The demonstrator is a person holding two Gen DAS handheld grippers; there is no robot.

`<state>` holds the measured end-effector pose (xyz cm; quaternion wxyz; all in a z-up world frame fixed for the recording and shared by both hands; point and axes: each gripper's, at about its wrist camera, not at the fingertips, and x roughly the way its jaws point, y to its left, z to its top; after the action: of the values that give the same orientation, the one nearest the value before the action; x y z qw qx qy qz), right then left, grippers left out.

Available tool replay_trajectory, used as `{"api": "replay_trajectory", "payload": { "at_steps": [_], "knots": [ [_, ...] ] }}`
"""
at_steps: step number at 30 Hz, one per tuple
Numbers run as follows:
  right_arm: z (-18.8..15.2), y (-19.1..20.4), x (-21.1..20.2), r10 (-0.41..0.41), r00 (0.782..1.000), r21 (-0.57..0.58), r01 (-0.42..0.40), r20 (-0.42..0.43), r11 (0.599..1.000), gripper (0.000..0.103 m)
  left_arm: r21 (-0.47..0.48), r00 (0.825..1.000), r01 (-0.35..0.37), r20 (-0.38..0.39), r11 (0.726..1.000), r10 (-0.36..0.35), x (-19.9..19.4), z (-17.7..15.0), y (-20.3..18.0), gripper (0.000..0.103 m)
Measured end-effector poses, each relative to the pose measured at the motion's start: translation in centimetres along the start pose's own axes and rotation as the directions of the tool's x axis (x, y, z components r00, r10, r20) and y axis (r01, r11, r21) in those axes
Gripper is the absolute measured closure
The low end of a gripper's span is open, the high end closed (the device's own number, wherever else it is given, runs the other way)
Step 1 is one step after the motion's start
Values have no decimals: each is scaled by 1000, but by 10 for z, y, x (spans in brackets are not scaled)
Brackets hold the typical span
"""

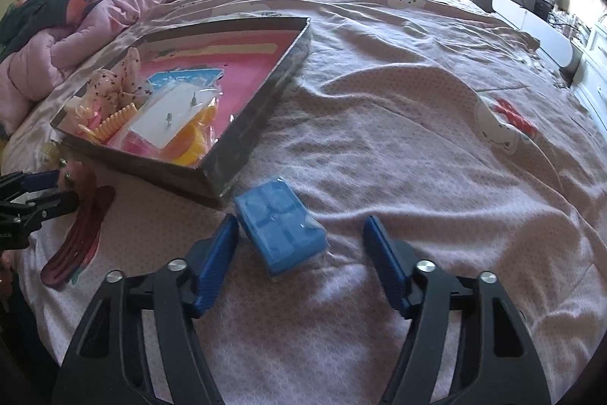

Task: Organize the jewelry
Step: 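Grasp the pink pom-pom clip with the left tool while the right tool grasps the blue box, then carry the pom-pom clip into the box and release while the right tool drops the blue box there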

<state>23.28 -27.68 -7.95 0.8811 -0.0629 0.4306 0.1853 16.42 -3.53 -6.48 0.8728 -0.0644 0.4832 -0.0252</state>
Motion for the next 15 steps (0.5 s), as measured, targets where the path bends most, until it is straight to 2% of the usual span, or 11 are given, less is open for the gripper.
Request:
{"api": "replay_trajectory", "payload": {
  "at_steps": [1,2,5,6,7,11,15],
  "knots": [
    [1,1,2,14,1000,-4,-14,-7,1000,50,0,1000,1,2,1000,-1,0,0,0,28],
    [1,3,3,27,1000,-9,-28,-9,1000,59,2,1000,0,3,1000,0,1,1,-1,31],
    [0,8,2,38,999,-25,-39,-7,999,66,7,1000,0,0,1000,0,3,1,-1,38],
    [-2,9,0,42,999,-28,-43,-5,999,67,5,1000,5,-1,1000,-5,3,1,-1,41],
    [-3,10,-2,52,999,-29,-52,-4,998,67,4,1000,10,-2,1000,-10,4,2,0,49],
    [-9,19,-13,74,997,-47,-74,0,996,67,-8,1000,28,-7,1000,-28,4,2,3,64],
    [-16,30,-24,101,995,-65,-100,2,993,67,-10,999,39,-4,999,-39,2,1,4,68]
  ]
}}
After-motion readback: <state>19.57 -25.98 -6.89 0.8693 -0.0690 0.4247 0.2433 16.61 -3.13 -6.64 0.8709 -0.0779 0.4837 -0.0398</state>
